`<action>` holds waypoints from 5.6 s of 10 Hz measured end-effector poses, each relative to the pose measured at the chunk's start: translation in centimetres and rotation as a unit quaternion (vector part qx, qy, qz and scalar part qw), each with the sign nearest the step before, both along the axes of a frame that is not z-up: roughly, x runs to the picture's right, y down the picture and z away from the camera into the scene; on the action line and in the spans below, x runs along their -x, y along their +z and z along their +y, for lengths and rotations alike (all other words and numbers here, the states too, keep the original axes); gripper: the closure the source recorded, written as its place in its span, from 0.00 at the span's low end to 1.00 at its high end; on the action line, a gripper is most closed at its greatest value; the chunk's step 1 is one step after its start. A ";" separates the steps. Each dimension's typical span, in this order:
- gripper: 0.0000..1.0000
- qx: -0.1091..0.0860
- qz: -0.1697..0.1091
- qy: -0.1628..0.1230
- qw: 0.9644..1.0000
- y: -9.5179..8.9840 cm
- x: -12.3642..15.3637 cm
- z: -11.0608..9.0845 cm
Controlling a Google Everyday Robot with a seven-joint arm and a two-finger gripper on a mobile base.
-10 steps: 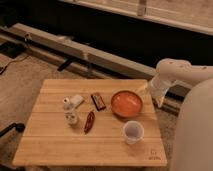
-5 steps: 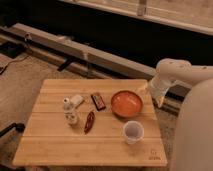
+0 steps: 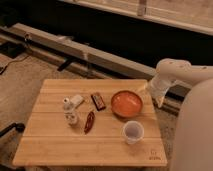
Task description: Place the ceramic cup in the ceramic bowl
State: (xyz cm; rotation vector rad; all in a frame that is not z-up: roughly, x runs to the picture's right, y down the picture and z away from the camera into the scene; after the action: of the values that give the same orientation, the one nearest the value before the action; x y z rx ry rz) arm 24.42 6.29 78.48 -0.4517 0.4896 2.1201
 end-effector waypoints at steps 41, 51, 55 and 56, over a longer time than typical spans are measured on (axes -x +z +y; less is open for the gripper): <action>1.00 0.018 -0.069 -0.135 0.988 -9.6 14.3 8.2; 1.00 -0.080 0.004 -0.221 0.972 -5.0 12.9 -0.8; 1.00 -0.085 0.030 -0.241 0.966 -0.9 11.9 -3.3; 1.00 -0.082 0.036 -0.248 0.965 0.0 11.8 -3.5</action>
State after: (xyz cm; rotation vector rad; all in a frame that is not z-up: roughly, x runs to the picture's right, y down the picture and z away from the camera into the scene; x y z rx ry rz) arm 12.65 2.83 78.51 -0.1362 0.4115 1.6775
